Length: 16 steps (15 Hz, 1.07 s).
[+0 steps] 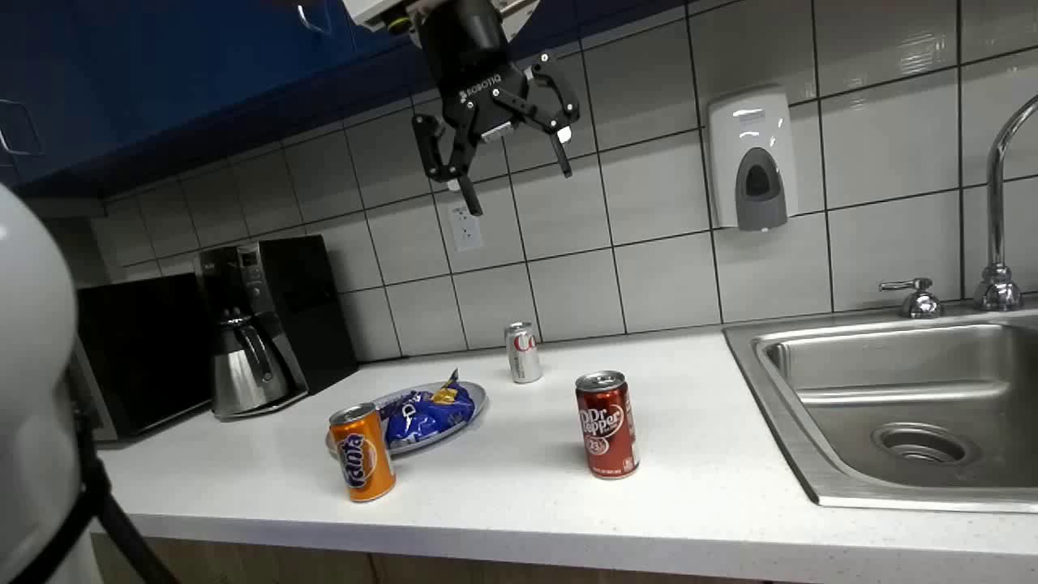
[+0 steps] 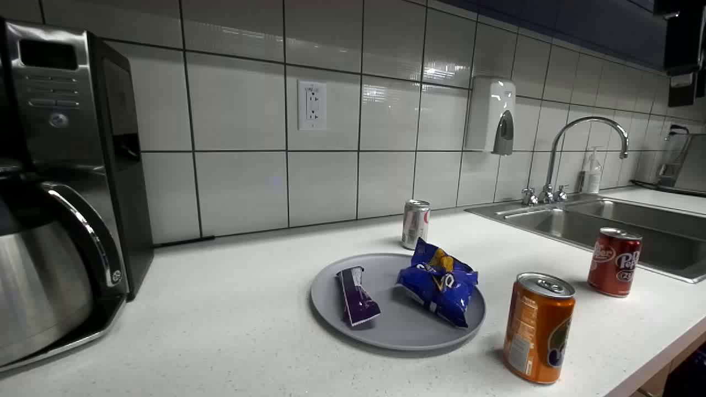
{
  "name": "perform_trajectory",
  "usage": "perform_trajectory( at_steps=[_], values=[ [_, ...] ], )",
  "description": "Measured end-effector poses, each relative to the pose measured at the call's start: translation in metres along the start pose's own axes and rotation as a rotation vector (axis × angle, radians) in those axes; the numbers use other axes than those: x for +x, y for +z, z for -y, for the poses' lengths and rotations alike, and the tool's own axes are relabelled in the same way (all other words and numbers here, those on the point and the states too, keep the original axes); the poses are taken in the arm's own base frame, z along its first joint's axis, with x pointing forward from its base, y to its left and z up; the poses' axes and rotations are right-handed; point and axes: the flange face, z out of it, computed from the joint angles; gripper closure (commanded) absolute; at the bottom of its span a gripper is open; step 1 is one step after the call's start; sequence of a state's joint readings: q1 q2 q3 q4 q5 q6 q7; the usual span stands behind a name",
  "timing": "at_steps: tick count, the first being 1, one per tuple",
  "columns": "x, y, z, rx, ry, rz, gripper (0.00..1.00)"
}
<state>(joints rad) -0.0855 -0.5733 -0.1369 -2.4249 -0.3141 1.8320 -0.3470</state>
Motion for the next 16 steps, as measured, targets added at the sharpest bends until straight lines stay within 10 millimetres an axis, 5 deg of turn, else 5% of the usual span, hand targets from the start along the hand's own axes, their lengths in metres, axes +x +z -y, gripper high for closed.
perform_trajectory(
  at_steps=[7,16],
  values=[
    [0.004,0.000,0.007,-0.003,-0.012,-0.003,0.00],
    [0.034,0.024,0.045,-0.014,0.080,-0.037,0.00]
  ],
)
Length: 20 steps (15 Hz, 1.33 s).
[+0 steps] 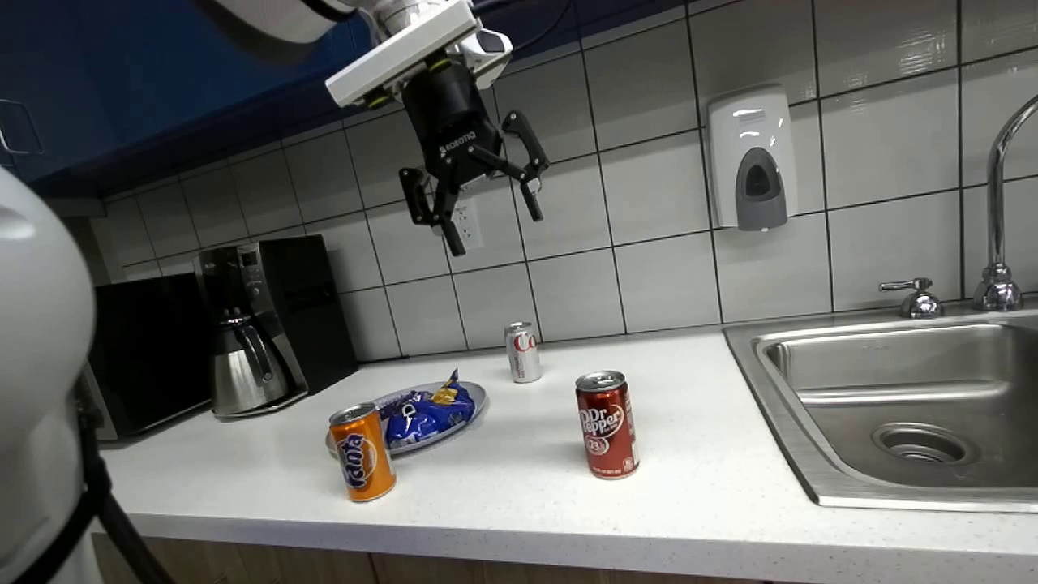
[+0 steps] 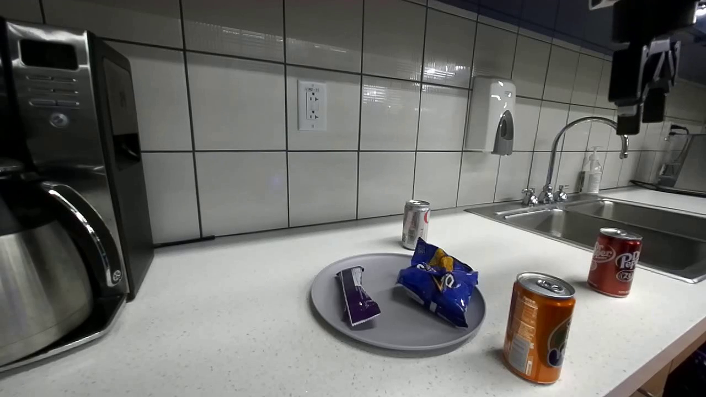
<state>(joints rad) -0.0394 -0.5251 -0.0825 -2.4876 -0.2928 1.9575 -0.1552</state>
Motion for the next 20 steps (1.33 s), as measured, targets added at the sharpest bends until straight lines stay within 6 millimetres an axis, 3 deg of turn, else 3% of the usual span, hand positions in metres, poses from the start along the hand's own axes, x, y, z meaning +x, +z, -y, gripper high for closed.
perform_trajectory(
  at_steps=[11,20],
  values=[
    [0.052,0.036,0.075,0.000,0.173,-0.072,0.00],
    [0.094,0.078,0.133,0.036,0.341,-0.151,0.00]
  ],
)
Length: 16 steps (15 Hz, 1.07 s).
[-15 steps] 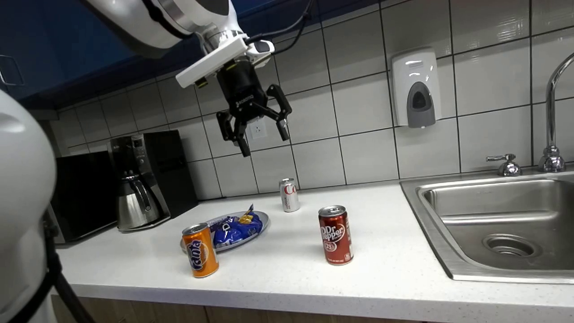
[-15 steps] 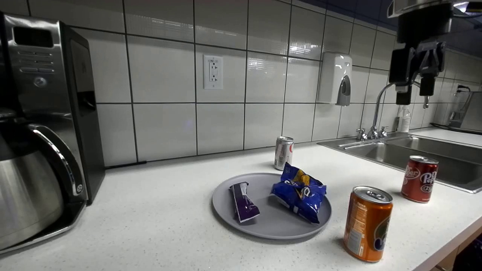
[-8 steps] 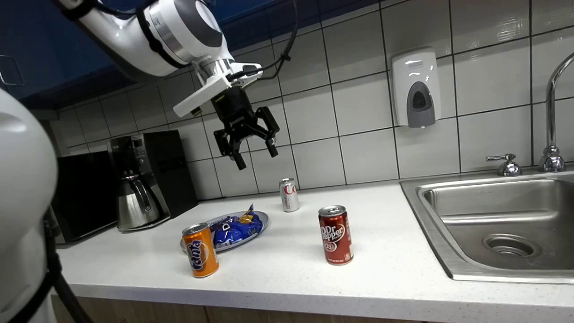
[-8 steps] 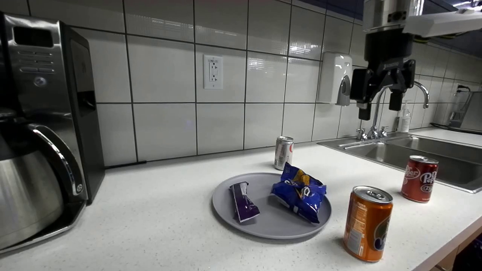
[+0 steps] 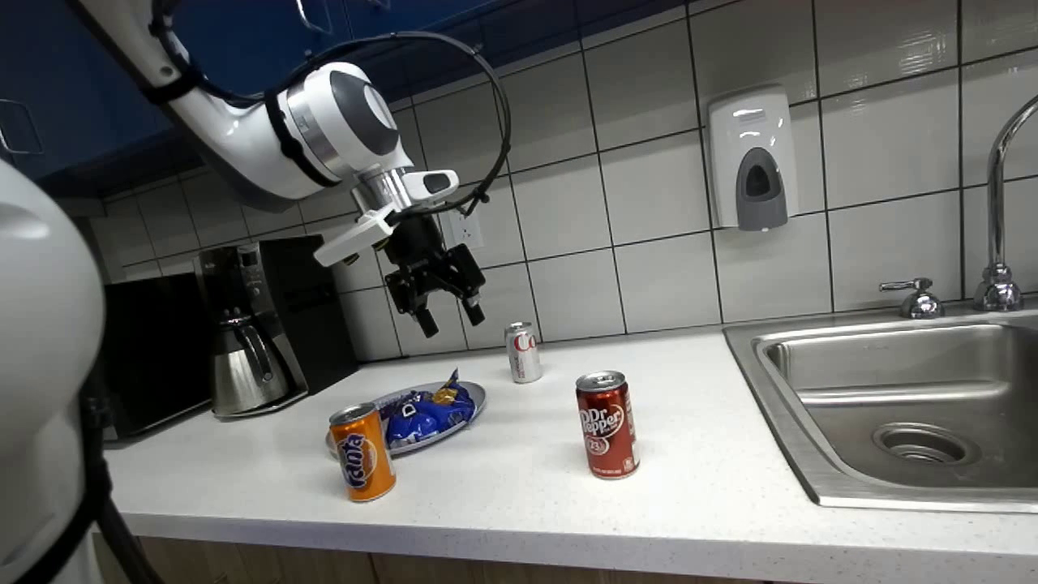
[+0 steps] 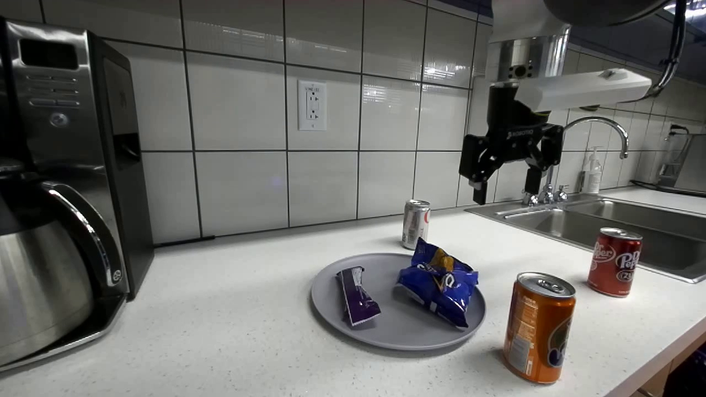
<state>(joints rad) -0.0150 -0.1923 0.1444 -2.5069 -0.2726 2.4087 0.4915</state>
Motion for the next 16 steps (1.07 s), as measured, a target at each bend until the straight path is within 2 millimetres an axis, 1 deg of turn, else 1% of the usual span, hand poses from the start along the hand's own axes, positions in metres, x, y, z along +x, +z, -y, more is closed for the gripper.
perform_trajectory(
  at_steps=[7,12,16],
  values=[
    [0.005,0.037,0.039,-0.015,0.091,-0.016,0.00],
    [0.003,0.061,0.066,-0.042,0.098,0.001,0.00],
    [0.001,0.078,0.081,-0.053,0.097,0.024,0.00]
  ],
)
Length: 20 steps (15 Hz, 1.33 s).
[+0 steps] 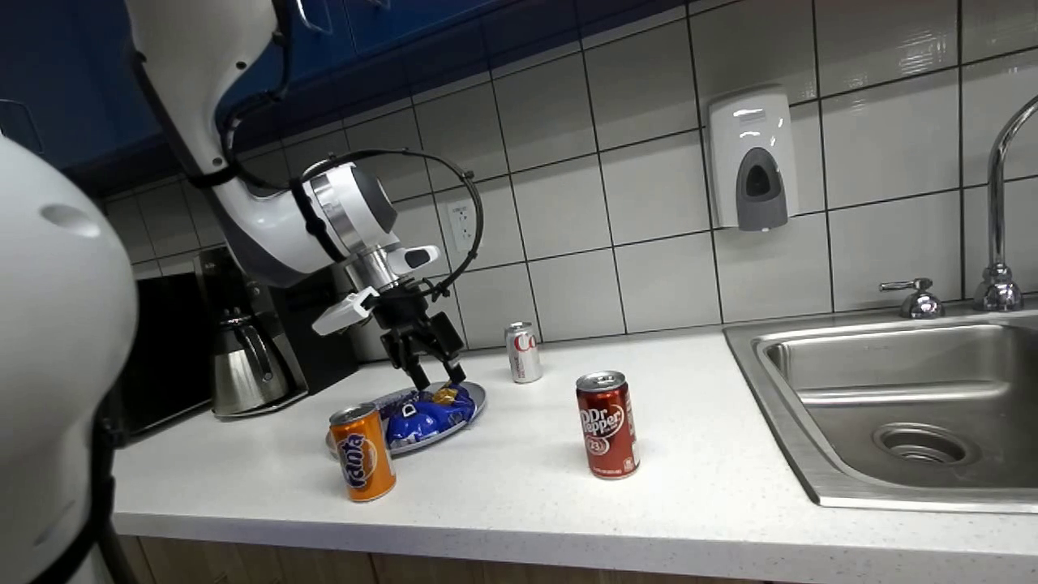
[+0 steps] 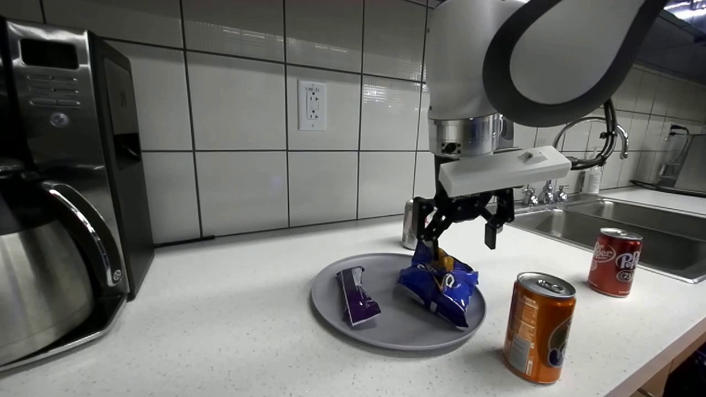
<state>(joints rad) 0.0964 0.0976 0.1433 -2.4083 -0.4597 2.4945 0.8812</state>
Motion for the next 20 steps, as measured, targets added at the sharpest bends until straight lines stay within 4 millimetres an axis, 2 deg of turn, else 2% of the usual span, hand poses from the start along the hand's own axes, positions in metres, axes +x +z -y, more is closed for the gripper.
perform_trajectory(
  at_steps=[6,7,8,13,17,18,20],
  values=[
    [0.007,0.016,0.006,-0.010,0.013,0.020,0.00],
    [0.008,0.017,0.006,-0.011,0.014,0.021,0.25],
    [0.009,0.018,0.007,-0.011,0.015,0.021,0.26],
    [0.013,0.020,0.009,-0.012,0.016,0.019,0.66],
    [0.015,0.020,0.012,-0.013,0.013,0.018,0.95],
    [0.015,0.021,0.013,-0.012,0.012,0.018,1.00],
    [0.016,0.021,0.013,-0.013,0.012,0.017,1.00]
  ],
)
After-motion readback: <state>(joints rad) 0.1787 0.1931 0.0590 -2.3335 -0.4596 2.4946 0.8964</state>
